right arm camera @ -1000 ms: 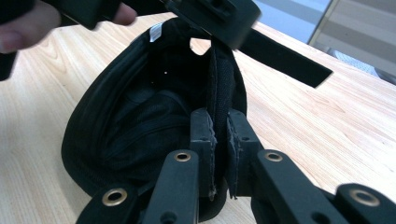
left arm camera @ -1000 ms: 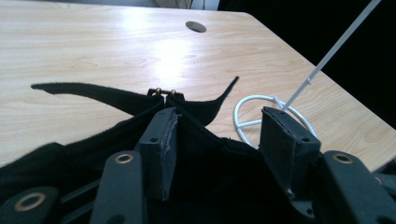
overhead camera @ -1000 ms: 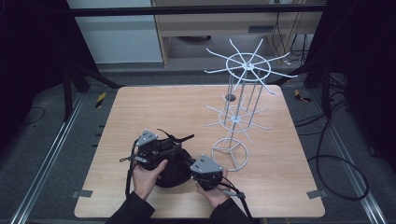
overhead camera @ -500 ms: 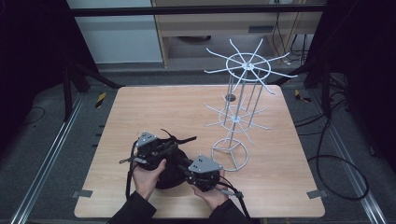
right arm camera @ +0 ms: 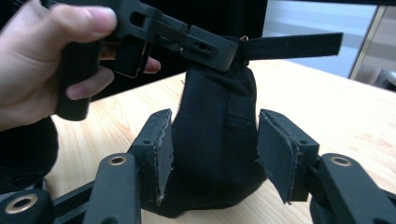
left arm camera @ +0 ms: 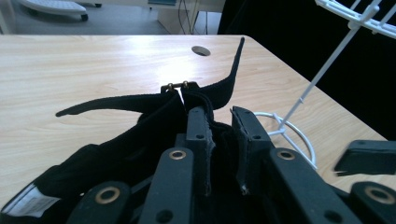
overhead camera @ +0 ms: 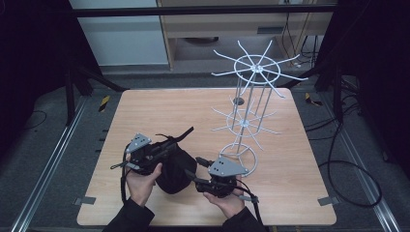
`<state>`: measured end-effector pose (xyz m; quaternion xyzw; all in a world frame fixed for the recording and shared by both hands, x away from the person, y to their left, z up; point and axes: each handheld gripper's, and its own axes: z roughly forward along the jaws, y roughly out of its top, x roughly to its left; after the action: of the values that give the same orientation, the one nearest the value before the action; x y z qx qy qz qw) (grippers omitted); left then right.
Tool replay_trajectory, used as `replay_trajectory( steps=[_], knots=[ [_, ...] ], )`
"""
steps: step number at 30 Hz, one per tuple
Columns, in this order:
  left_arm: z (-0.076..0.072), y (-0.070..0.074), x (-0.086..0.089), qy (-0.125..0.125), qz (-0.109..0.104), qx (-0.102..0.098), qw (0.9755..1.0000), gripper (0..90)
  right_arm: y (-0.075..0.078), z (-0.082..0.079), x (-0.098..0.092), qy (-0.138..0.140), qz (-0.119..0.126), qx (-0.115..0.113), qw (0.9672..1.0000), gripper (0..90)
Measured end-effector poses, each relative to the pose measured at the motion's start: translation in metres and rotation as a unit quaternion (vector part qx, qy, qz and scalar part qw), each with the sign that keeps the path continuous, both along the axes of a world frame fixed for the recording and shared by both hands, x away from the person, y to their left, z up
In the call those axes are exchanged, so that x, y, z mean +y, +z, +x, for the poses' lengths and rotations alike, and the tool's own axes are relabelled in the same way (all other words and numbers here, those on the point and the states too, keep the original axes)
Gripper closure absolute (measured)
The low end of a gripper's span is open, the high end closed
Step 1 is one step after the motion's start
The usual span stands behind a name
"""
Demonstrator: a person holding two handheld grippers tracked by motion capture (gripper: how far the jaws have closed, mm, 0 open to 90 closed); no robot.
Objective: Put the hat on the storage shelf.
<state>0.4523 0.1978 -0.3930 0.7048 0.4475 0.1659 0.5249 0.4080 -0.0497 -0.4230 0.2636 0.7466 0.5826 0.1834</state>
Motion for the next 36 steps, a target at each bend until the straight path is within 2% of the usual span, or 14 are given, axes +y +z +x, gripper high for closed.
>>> replay_trajectory(
  steps=[4, 6, 9, 12, 16, 17, 22, 24, 25, 26, 28, 29, 33, 36],
  knots=[
    [0.001, 0.002, 0.005, 0.001, -0.005, -0.005, 1.0000, 77.9, 0.005, 0.000, -0.004, -0.004, 0.002, -0.005, 1.0000, 44.6],
    [0.000, 0.005, 0.008, -0.004, -0.009, -0.010, 0.9999, 78.1, 0.006, 0.002, -0.007, -0.017, -0.001, -0.003, 0.9999, 44.8],
    [-0.005, 0.015, 0.012, -0.021, -0.020, -0.028, 0.9992, 78.6, -0.003, 0.008, -0.010, -0.025, -0.009, 0.012, 0.9996, 45.0],
    [-0.008, 0.020, 0.013, -0.030, -0.023, -0.037, 0.9986, 78.8, -0.007, 0.009, -0.009, -0.026, -0.014, 0.017, 0.9994, 45.0],
    [-0.014, 0.029, 0.012, -0.054, -0.030, -0.050, 0.9968, 79.0, -0.011, 0.011, -0.005, -0.015, -0.018, 0.018, 0.9996, 44.7],
    [-0.018, 0.032, 0.009, -0.067, -0.032, -0.055, 0.9957, 79.0, -0.011, 0.011, -0.003, -0.008, -0.017, 0.017, 0.9997, 43.8],
    [-0.021, 0.032, 0.004, -0.085, -0.033, -0.058, 0.9942, 79.1, -0.011, 0.013, 0.000, 0.008, -0.017, 0.020, 0.9996, 44.4],
    [-0.020, 0.030, 0.001, -0.093, -0.033, -0.055, 0.9936, 79.2, -0.014, 0.013, 0.002, 0.024, -0.020, 0.021, 0.9993, 52.2],
    [-0.019, 0.027, -0.002, -0.098, -0.033, -0.052, 0.9933, 79.2, -0.016, 0.014, 0.004, 0.034, -0.024, 0.021, 0.9989, 65.1],
    [-0.019, 0.027, -0.002, -0.098, -0.033, -0.052, 0.9933, 79.3, -0.016, 0.014, 0.004, 0.034, -0.024, 0.021, 0.9989, 65.1],
    [-0.017, 0.025, -0.005, -0.104, -0.033, -0.048, 0.9929, 79.2, -0.019, 0.015, 0.006, 0.049, -0.025, 0.031, 0.9980, 74.3],
    [-0.017, 0.024, -0.006, -0.109, -0.032, -0.045, 0.9925, 79.3, -0.021, 0.015, 0.008, 0.056, -0.027, 0.040, 0.9972, 85.2],
    [-0.015, 0.023, -0.006, -0.107, -0.028, -0.044, 0.9929, 78.3, -0.021, 0.014, 0.006, 0.053, -0.031, 0.038, 0.9974, 89.7],
    [-0.015, 0.022, -0.003, -0.099, -0.029, -0.048, 0.9935, 70.4, -0.019, 0.012, 0.002, 0.048, -0.031, 0.034, 0.9977, 89.8]
  ],
)
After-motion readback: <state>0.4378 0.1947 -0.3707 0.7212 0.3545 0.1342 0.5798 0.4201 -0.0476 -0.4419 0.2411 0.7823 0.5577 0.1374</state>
